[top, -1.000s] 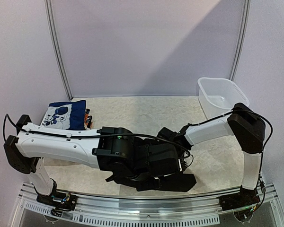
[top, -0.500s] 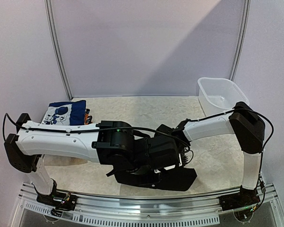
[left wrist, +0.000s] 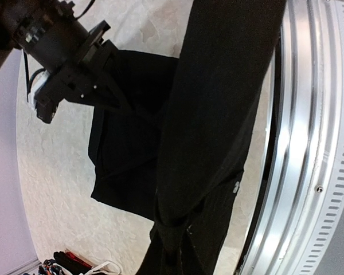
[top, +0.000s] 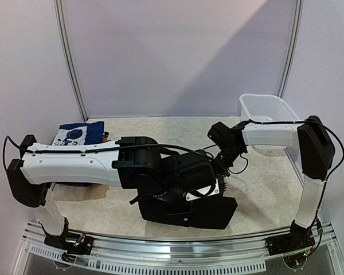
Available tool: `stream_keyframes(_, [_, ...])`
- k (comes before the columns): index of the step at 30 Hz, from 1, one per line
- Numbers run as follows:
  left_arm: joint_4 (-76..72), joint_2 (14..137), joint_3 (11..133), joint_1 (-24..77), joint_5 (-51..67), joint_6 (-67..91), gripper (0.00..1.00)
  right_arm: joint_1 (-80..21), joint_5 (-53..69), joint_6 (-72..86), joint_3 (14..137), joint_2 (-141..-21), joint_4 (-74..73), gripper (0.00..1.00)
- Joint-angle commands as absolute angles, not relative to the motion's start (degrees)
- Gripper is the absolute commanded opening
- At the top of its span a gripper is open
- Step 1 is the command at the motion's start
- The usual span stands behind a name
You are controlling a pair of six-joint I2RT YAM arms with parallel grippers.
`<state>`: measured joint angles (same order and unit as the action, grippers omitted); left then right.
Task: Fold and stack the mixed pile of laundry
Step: Fold the 2/3-rectangle-folded shirt at the center of the board.
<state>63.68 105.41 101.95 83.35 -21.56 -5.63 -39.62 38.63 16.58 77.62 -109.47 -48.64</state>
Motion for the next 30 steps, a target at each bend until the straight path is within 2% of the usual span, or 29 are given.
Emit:
stream_keyframes(1, [62.64, 102.83, 103.72, 80.78, -21.26, -7.88, 0.00, -39.69, 35.01, 15.31, 71.70, -106.19, -50.14, 0.00])
stream_keyframes(8, [62.45, 103.57, 105.25, 77.65, -20.71, -10.12, 0.00, -35.53, 28.63, 22.72, 61.82, -101.51, -45.93, 0.00])
stream_keyframes(15, [60.32, 105.19, 105.47, 74.01, -19.03, -12.99, 0.00, -34.16, 27.71, 21.65, 62.30, -98.29, -50.70, 0.00])
stream_keyframes(21, [56.94, 107.11, 105.28, 70.75, -16.46, -15.96, 0.00, -34.19, 36.48, 18.96, 59.21, -94.30, -53.75, 0.00])
stream_keyframes(30, [52.49, 110.65, 105.47, 66.83, -11.31, -19.67, 0.00, -34.17, 40.28, 16.15, 52.57, -86.98, -58.53, 0.00])
